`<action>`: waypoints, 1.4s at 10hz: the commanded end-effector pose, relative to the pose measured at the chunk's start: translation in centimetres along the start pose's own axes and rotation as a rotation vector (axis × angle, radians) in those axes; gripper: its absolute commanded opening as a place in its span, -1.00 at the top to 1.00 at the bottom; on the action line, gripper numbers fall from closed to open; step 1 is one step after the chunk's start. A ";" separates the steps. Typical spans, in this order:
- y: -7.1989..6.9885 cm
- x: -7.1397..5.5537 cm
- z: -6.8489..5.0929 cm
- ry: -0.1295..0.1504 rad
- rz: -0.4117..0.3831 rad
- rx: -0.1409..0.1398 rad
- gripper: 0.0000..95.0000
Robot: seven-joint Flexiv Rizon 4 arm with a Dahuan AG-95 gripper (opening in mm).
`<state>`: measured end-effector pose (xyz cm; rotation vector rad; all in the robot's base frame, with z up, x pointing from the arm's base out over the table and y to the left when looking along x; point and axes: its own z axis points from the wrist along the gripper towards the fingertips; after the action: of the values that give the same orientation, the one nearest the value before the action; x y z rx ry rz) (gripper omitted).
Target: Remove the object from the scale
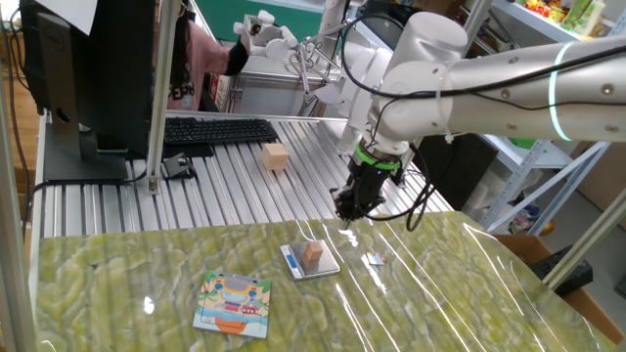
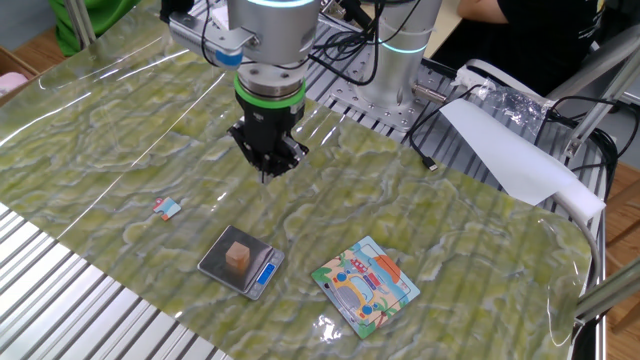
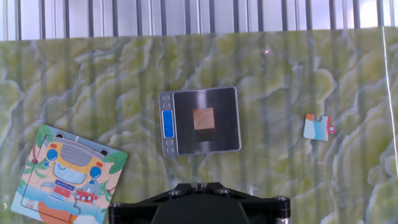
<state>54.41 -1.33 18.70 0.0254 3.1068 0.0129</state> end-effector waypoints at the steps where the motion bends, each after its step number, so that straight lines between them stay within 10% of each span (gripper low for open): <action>1: 0.0 0.0 0.1 0.016 0.069 0.004 1.00; 14: -0.5 -1.0 -0.5 -0.012 0.052 0.014 1.00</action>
<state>55.60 -1.85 19.15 0.1061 3.0939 -0.0062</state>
